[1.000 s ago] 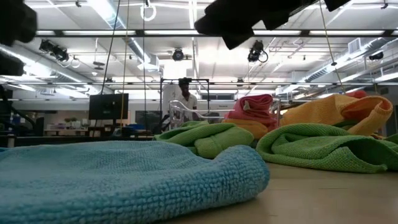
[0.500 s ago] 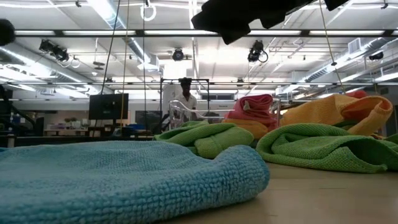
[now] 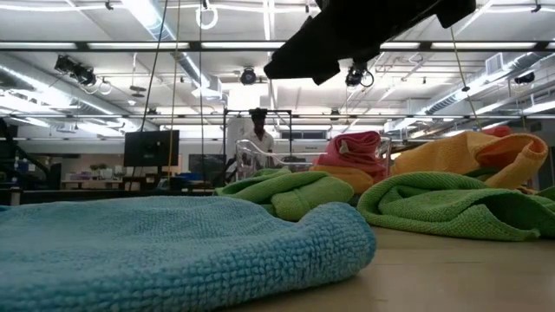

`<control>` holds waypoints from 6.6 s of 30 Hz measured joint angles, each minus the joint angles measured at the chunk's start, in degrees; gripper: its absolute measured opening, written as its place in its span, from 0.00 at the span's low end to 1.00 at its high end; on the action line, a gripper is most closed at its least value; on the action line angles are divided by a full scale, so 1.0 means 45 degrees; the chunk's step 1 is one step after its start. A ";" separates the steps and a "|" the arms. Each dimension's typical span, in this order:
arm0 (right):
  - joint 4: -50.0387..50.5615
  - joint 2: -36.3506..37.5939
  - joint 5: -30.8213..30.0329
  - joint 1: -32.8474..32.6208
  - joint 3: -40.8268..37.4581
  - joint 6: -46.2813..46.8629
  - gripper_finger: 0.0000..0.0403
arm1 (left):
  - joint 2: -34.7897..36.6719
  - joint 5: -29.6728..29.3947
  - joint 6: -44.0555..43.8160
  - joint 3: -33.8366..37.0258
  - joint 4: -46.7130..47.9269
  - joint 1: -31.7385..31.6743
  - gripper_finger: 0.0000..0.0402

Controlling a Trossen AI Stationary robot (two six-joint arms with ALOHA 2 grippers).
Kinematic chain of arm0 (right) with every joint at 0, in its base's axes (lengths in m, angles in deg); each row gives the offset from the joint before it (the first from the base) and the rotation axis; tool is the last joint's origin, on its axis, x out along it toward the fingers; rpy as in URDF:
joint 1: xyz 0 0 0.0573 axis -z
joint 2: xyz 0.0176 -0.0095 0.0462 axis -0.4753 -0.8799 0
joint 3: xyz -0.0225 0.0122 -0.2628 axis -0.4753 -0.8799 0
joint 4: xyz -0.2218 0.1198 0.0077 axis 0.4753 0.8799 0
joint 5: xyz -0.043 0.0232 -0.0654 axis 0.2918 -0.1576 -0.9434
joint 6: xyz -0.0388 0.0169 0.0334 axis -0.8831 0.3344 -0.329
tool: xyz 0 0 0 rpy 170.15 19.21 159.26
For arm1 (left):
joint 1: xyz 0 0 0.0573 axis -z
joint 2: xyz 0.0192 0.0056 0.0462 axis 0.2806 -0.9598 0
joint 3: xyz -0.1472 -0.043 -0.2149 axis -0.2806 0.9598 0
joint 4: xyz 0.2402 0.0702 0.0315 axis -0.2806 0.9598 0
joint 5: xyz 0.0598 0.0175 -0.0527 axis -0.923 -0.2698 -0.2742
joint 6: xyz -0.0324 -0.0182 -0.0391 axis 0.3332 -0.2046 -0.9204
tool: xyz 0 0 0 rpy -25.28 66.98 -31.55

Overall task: Fold microfiber towels
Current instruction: Fold the blue microfiber cloth

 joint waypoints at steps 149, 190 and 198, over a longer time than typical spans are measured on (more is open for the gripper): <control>0.4049 -0.6139 0.1952 0.1534 0.6079 -0.3005 0.32 | -0.1005 -0.1854 -0.8625 0.1787 -0.7730 -0.2822 0.02; 0.6476 -0.5377 0.1630 0.0446 0.6207 -0.2771 0.32 | -0.1064 -0.2013 -0.8789 0.1841 -0.7757 -0.2910 0.07; 0.8328 -0.5304 -0.0555 0.0142 0.6203 -0.3060 0.32 | -0.1064 -0.2045 -0.8744 0.1846 -0.7822 -0.2899 0.07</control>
